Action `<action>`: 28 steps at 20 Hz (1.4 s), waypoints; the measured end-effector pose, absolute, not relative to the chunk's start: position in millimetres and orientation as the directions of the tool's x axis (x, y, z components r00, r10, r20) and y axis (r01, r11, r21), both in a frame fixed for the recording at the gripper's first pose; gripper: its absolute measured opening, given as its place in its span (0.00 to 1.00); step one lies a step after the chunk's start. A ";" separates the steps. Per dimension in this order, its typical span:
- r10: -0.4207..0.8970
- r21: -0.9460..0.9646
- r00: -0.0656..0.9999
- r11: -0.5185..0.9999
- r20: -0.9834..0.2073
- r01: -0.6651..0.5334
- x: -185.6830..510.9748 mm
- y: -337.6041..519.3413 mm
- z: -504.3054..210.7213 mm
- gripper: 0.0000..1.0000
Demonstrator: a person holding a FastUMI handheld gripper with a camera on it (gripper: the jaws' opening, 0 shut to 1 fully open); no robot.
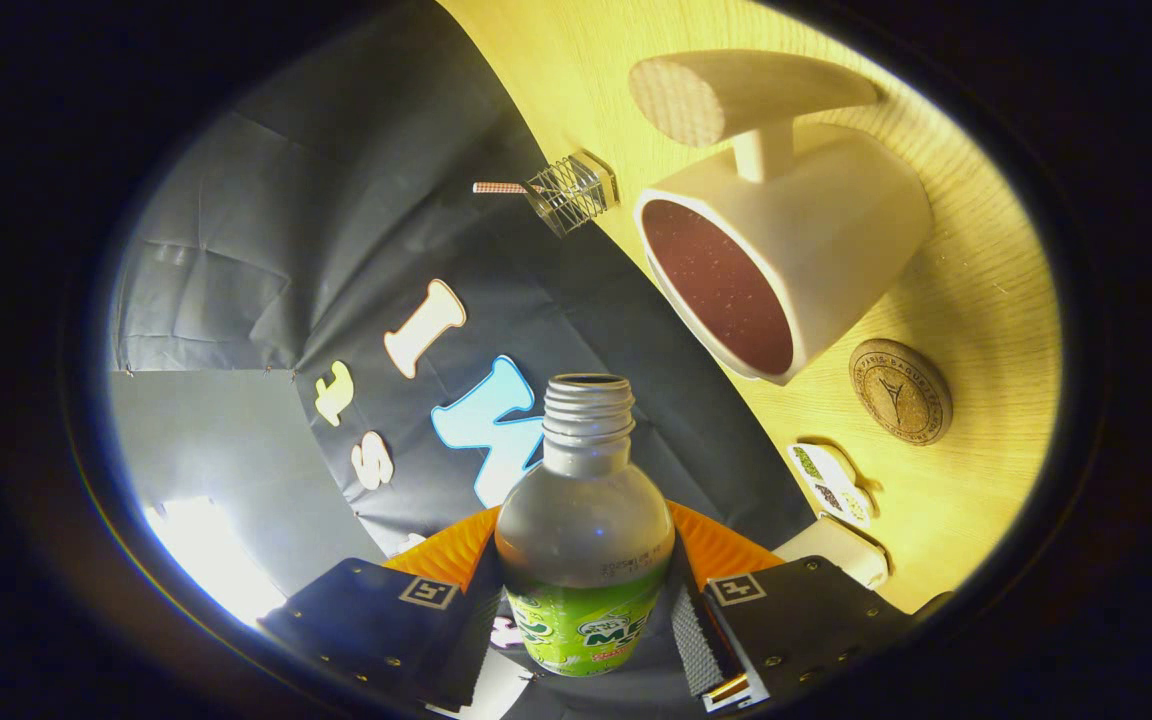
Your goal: Take the bottle from table, then pour the juice into the cup, finally place the bottle on the coaster
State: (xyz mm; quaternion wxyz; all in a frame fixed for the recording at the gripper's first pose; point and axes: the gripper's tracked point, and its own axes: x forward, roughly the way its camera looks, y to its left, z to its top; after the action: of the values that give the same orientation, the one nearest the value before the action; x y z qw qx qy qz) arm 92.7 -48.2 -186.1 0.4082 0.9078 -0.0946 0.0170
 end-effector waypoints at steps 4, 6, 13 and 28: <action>-0.159 0.743 0.981 -0.643 0.109 -0.186 93.6 -51.2 -184.1 0.76; -0.161 0.742 0.981 -0.643 0.111 -0.190 89.8 -51.2 -184.9 0.75; -0.110 0.816 0.990 -0.562 0.085 -0.133 91.5 -38.1 -190.0 0.75; 0.001 1.000 1.000 -0.030 -0.001 0.001 89.1 -31.8 -203.2 0.76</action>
State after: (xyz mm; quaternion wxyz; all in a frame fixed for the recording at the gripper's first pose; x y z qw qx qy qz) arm 89.1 -31.8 -203.2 0.6964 0.7176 0.0007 0.0003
